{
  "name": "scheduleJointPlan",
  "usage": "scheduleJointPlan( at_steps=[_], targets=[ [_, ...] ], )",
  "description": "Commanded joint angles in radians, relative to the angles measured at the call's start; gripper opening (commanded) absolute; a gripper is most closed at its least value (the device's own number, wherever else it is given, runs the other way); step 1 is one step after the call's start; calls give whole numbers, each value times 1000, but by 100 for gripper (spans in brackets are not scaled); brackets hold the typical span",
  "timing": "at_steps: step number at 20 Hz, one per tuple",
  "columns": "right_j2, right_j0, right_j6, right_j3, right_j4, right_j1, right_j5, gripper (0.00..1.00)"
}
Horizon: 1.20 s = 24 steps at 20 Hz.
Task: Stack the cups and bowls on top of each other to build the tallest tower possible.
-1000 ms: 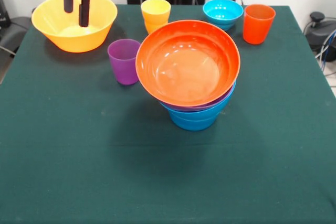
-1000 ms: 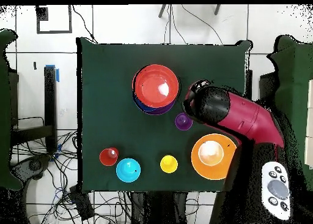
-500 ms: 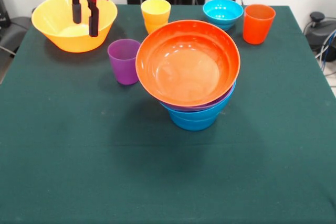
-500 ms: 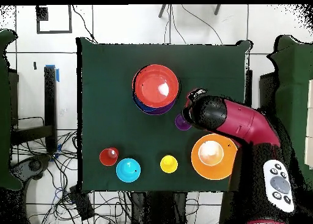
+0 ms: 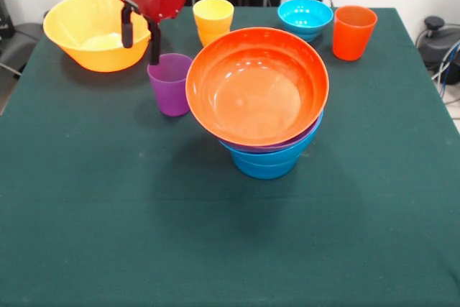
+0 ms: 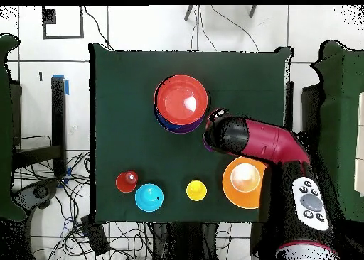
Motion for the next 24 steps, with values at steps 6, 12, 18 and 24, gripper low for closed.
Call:
scheduleJointPlan(
  at_steps=[6,12,18,24],
  targets=[
    [89,30,-128,67,-119,88,68,100],
    [80,38,-125,69,-133,75,92,100],
    [84,38,-124,49,-135,80,114,100],
    [86,51,-111,34,-120,60,131,100]
  ],
)
